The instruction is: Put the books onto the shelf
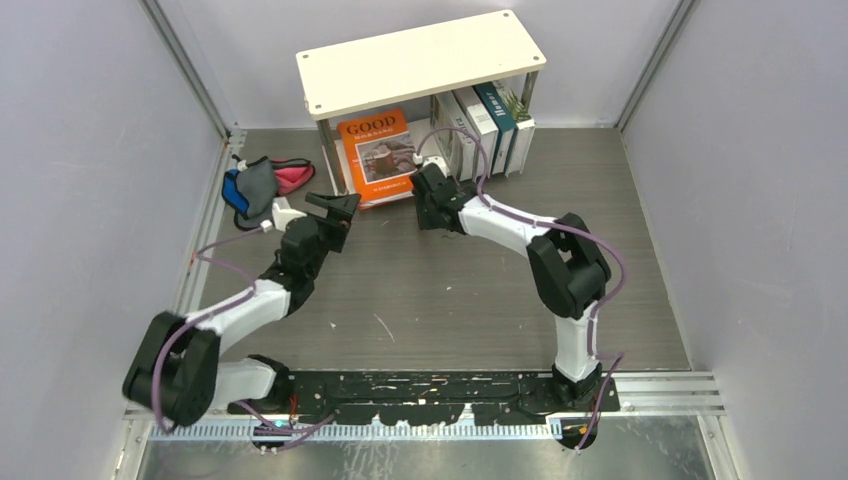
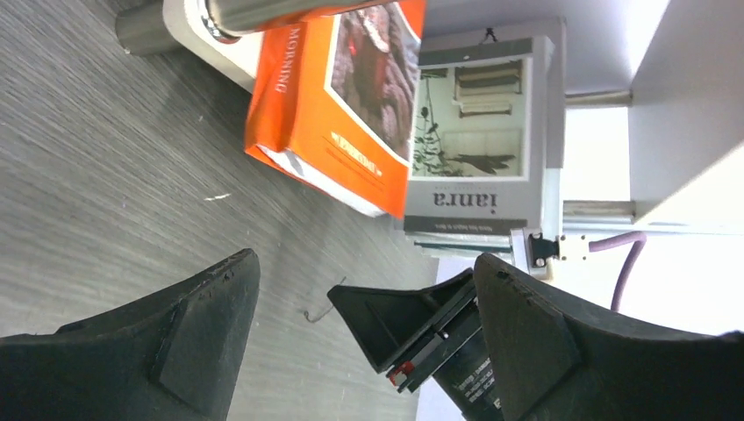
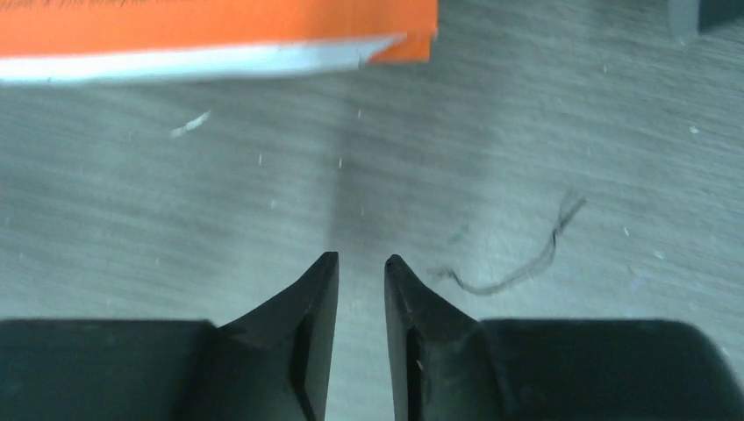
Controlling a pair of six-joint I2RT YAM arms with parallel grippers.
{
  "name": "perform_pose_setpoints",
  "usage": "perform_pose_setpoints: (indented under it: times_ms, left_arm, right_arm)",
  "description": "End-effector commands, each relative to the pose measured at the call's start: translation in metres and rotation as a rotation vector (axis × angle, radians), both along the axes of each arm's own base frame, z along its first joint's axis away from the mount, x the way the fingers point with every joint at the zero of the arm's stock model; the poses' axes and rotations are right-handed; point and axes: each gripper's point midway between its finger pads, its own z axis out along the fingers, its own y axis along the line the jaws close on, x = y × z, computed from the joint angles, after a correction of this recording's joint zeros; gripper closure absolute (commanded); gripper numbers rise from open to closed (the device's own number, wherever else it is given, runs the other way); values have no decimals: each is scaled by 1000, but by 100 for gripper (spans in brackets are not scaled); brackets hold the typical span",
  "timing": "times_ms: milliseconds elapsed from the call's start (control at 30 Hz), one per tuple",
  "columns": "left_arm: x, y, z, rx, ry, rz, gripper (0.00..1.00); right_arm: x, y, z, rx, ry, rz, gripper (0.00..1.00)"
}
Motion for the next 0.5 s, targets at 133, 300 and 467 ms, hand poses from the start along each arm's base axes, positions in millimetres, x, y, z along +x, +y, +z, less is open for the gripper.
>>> perform_pose_setpoints:
  times_ms: [133, 300, 467]
  left_arm:
    - [-62, 29, 53, 333, 24, -74, 8]
    - [-81, 50, 57, 509, 94, -87, 9]
    - [-85, 65, 41, 613, 201, -63, 9]
  right_arm:
    - [-47, -33, 105, 99, -214, -68, 43]
    - [-67, -102, 147, 56, -375, -243, 27]
    - [-74, -191, 170, -37, -448, -445, 8]
